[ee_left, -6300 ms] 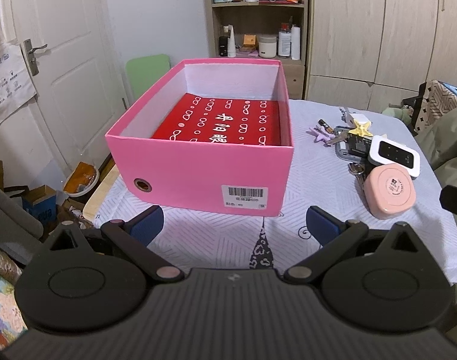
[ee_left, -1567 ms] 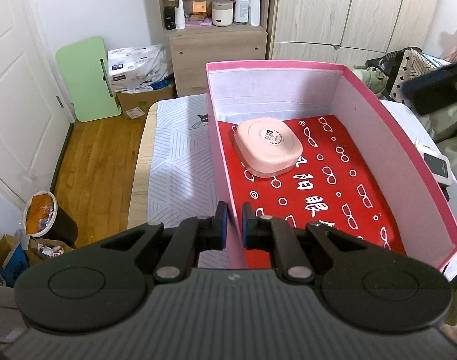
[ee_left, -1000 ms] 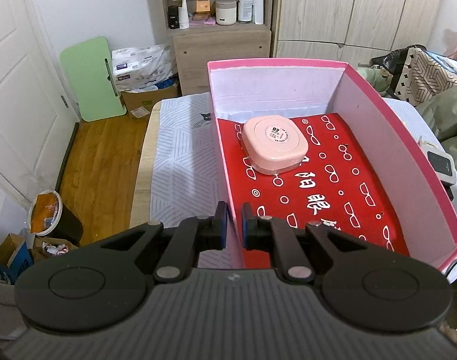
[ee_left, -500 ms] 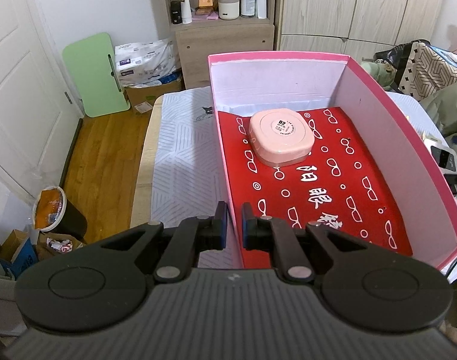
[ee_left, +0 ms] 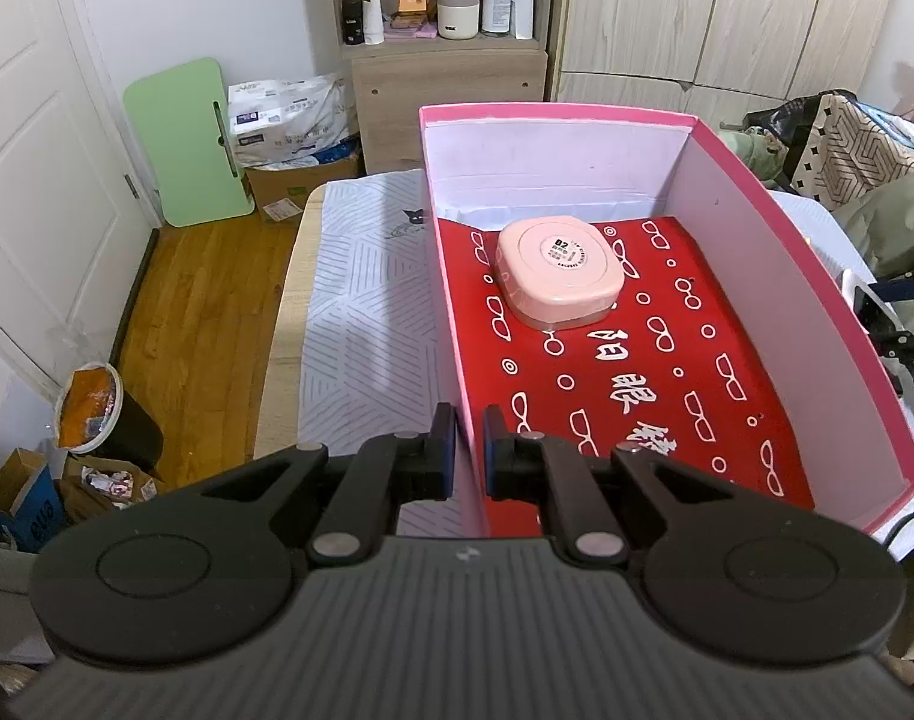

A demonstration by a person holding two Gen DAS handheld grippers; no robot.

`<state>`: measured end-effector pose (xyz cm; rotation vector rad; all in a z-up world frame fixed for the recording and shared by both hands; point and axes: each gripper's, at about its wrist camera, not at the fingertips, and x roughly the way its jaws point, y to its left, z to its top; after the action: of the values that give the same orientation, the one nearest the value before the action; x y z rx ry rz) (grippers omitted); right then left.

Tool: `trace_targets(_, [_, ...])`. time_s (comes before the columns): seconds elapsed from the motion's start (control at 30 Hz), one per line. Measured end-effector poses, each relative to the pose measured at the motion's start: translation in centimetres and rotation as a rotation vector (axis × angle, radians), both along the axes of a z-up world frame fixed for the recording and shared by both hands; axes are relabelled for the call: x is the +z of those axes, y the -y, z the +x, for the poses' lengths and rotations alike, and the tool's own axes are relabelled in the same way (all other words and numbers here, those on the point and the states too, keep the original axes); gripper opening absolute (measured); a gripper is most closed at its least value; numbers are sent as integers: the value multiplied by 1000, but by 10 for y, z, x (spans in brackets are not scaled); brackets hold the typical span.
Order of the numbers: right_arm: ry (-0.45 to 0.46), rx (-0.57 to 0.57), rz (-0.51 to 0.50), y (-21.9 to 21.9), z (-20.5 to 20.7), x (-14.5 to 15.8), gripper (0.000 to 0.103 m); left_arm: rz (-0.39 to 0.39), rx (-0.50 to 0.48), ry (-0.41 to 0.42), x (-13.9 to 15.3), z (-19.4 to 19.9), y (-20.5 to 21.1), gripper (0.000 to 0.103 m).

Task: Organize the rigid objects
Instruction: 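Return the right gripper to the table and grasp the white Wi-Fi router, then carry the white router into the box beside the pink case and release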

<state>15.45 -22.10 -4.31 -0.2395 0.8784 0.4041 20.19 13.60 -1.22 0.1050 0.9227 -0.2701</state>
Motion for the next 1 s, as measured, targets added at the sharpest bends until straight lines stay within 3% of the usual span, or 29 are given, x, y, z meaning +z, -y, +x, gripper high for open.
trace_targets(0.33, [109,-3,59,-14,-22,25,67,-9,0,4,1,-2,-2,8])
trace_targets(0.77, [128,-1,105,-21,-18,28,66,-28,-2,5,2,-4,-4,8])
trace_targets(0.8, [129,-2,111,-21,-18,30,48,-29,-2,5,3,-4,-4,8])
trace_targets(0.83, [130,-4,114,-20,-18,33,18,-29,-2,6,3,-4,-4,8])
trace_targets(1.0, [100,13,216,-15,-13,47,6,-31,-2,6,3,-5,-4,8])
